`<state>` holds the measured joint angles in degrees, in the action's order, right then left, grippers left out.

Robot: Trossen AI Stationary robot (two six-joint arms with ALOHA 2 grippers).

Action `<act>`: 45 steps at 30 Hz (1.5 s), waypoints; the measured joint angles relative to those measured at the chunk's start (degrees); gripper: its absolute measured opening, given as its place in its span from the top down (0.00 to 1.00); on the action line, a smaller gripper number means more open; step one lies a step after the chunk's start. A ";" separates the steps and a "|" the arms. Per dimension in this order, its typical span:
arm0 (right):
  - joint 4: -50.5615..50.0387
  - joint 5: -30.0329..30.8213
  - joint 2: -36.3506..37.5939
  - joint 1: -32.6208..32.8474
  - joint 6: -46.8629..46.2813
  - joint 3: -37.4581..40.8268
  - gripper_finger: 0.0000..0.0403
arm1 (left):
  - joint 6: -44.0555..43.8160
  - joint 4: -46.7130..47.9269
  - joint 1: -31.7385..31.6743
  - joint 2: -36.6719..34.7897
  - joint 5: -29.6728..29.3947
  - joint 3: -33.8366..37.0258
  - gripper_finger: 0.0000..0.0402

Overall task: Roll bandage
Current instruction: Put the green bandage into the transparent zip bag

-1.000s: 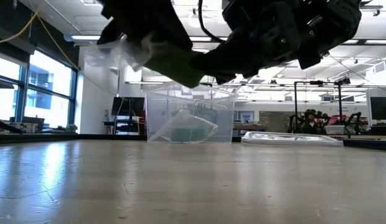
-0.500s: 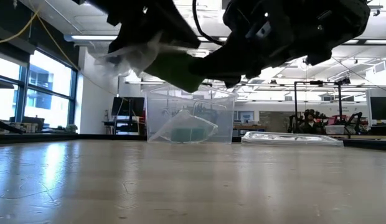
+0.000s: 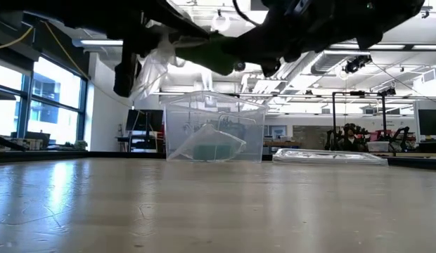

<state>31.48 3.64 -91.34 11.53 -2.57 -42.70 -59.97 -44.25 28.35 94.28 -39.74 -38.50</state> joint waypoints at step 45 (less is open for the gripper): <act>2.93 6.47 -6.59 -4.29 -9.08 -5.18 0.87 | -2.56 2.28 -5.20 -2.05 3.32 0.19 1.00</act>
<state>34.41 10.11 -97.93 7.24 -11.65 -47.88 -62.52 -41.98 23.16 92.23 -36.42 -38.30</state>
